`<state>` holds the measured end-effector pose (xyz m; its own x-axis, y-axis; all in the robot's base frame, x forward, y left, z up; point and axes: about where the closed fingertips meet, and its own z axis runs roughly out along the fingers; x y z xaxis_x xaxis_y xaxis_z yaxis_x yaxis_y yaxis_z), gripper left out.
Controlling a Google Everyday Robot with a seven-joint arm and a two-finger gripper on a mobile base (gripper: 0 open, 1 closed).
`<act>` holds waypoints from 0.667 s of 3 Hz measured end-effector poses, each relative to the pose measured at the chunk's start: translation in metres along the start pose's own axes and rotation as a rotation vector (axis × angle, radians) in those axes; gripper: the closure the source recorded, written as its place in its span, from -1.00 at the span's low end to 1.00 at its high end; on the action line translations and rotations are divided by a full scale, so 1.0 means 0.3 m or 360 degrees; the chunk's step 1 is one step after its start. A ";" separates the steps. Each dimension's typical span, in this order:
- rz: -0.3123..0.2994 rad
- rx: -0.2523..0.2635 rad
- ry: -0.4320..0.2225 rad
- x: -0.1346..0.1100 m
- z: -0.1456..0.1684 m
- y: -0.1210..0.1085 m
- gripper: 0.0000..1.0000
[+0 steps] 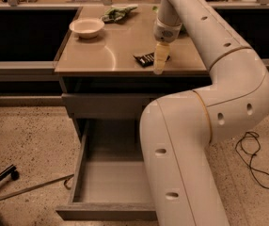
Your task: Place rxbar chocolate into middle drawer
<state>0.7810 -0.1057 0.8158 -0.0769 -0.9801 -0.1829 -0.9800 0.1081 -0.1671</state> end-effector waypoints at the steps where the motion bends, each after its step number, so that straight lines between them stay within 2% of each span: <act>1: -0.0041 -0.0050 0.0027 0.013 0.007 0.029 -1.00; 2: -0.0092 -0.0082 0.0052 0.008 0.018 0.046 -1.00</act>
Offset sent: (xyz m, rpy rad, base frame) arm -0.0378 -0.0011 -0.0079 -0.0721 0.0952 0.1022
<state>0.7684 -0.1057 0.8078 -0.0249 -0.9895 -0.1425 -0.9910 0.0432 -0.1264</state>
